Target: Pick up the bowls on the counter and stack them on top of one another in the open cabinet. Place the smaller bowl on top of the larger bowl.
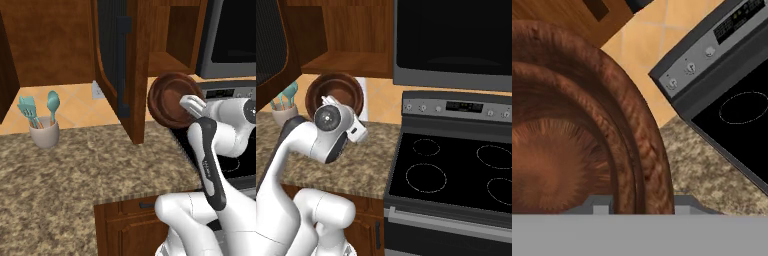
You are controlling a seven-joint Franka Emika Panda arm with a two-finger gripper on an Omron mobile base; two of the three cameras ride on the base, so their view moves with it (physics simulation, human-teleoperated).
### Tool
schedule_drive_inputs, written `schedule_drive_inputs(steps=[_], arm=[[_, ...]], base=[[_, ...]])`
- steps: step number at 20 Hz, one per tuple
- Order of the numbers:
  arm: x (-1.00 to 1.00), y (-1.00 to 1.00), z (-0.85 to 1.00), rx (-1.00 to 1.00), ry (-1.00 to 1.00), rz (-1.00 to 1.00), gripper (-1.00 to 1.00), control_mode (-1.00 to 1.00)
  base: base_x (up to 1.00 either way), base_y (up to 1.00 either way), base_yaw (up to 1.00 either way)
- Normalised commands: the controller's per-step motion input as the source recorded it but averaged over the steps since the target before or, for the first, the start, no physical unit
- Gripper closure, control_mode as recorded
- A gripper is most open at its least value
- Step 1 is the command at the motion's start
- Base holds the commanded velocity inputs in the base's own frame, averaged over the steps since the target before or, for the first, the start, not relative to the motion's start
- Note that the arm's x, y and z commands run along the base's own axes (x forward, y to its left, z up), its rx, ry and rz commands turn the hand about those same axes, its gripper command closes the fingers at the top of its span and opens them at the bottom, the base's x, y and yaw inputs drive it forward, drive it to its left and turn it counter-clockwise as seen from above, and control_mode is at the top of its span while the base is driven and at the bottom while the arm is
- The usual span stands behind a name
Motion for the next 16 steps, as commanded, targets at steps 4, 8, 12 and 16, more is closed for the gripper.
schedule_drive_inputs(steps=[4, 8, 12, 16], arm=[[0.12, 0.18, 1.0, 0.0, -0.03, 0.0, 1.0, -1.0], [0.77, 0.37, 0.65, 0.0, 0.15, -0.04, 1.0, -1.0], [0.89, 0.3, 0.09, 0.0, 0.26, -0.19, 1.0, -1.0], [0.48, 0.11, 0.23, 0.06, 0.08, -0.3, 1.0, -1.0]], base=[[0.0, 0.0, 0.0], [0.0, 0.0, 0.0], [0.0, 0.0, 0.0], [0.0, 0.0, 0.0]])
